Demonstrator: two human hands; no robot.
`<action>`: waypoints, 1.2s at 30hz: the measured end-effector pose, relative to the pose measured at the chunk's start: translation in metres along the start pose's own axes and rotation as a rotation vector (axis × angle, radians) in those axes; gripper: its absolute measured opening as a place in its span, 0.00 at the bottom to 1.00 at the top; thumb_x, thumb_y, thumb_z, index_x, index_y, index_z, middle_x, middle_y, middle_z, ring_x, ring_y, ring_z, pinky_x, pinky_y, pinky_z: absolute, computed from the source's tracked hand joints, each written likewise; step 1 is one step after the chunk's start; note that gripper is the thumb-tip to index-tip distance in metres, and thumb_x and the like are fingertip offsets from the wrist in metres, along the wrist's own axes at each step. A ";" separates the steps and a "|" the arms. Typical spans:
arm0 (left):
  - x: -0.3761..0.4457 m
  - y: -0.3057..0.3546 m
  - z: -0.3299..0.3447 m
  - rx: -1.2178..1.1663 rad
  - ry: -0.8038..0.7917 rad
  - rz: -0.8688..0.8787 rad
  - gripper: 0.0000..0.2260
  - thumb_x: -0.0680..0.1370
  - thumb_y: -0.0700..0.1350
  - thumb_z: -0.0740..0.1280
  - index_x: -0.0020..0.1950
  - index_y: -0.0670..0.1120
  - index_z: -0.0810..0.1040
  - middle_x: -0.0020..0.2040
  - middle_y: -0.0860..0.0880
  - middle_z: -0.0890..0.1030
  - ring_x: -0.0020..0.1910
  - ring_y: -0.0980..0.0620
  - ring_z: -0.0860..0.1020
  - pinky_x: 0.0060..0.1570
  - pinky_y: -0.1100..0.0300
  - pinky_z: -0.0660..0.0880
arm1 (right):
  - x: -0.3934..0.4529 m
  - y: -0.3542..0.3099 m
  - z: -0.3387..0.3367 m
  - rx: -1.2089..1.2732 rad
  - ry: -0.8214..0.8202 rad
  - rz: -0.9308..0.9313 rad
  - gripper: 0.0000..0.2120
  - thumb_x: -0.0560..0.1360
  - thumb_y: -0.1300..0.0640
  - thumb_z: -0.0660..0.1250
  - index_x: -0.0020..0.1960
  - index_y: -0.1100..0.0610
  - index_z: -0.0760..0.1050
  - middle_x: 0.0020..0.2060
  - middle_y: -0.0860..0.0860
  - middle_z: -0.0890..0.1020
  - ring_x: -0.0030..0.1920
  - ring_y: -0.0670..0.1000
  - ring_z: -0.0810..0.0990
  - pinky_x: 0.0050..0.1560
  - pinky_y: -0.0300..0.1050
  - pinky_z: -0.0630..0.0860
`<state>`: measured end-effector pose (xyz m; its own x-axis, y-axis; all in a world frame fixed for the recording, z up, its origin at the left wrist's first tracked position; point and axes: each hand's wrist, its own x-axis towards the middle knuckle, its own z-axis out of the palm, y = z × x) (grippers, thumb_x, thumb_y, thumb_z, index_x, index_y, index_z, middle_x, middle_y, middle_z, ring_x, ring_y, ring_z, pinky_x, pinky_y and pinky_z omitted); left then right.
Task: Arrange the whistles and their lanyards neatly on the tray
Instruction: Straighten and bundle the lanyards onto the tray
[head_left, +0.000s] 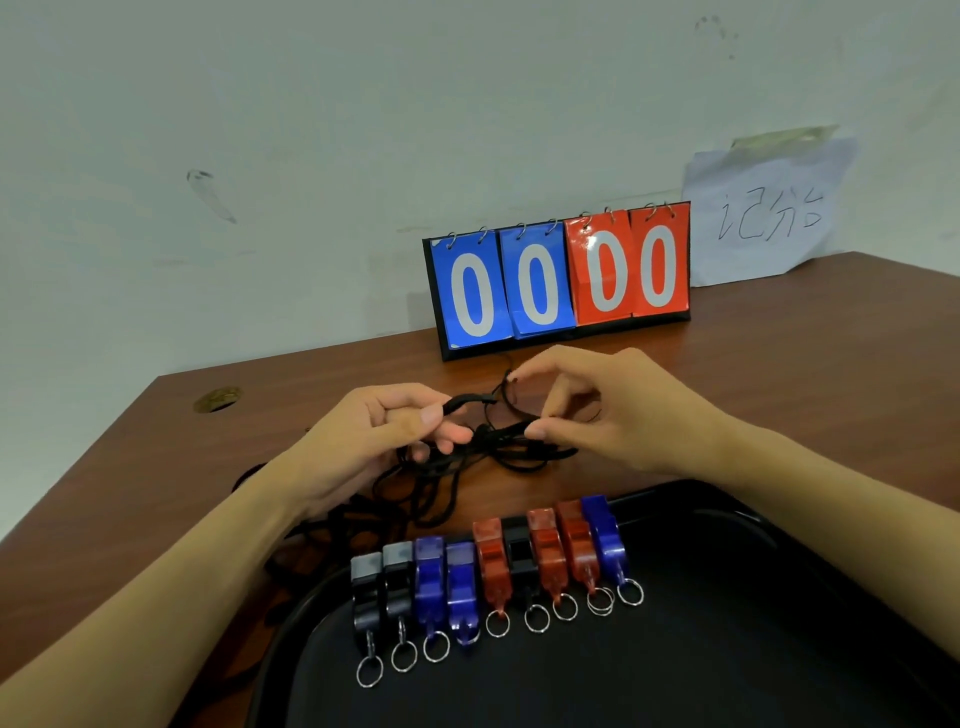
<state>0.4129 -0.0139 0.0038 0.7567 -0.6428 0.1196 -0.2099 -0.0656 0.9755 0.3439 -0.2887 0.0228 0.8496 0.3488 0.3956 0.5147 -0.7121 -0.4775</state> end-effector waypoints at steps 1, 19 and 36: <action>-0.001 0.002 0.001 0.017 -0.014 -0.004 0.09 0.79 0.43 0.66 0.51 0.41 0.84 0.44 0.48 0.88 0.41 0.56 0.81 0.45 0.63 0.76 | 0.000 -0.002 0.000 -0.022 -0.030 -0.012 0.27 0.75 0.49 0.73 0.72 0.44 0.71 0.41 0.40 0.86 0.47 0.38 0.85 0.56 0.41 0.81; 0.002 0.006 0.017 0.068 -0.031 -0.082 0.08 0.77 0.46 0.70 0.51 0.47 0.88 0.45 0.45 0.88 0.44 0.53 0.83 0.50 0.66 0.77 | 0.001 -0.001 -0.001 -0.087 0.187 -0.246 0.13 0.77 0.51 0.69 0.61 0.51 0.83 0.50 0.44 0.86 0.50 0.38 0.83 0.51 0.29 0.78; -0.015 0.042 -0.007 -0.009 0.393 -0.062 0.40 0.56 0.60 0.86 0.64 0.47 0.80 0.43 0.45 0.87 0.48 0.51 0.86 0.48 0.57 0.84 | 0.004 0.039 -0.017 0.508 0.411 0.079 0.07 0.78 0.61 0.71 0.53 0.52 0.83 0.44 0.46 0.86 0.46 0.43 0.86 0.48 0.34 0.81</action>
<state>0.3967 -0.0014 0.0442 0.9475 -0.2963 0.1201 -0.1522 -0.0877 0.9844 0.3654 -0.3251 0.0187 0.8257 -0.0255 0.5635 0.5284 -0.3147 -0.7885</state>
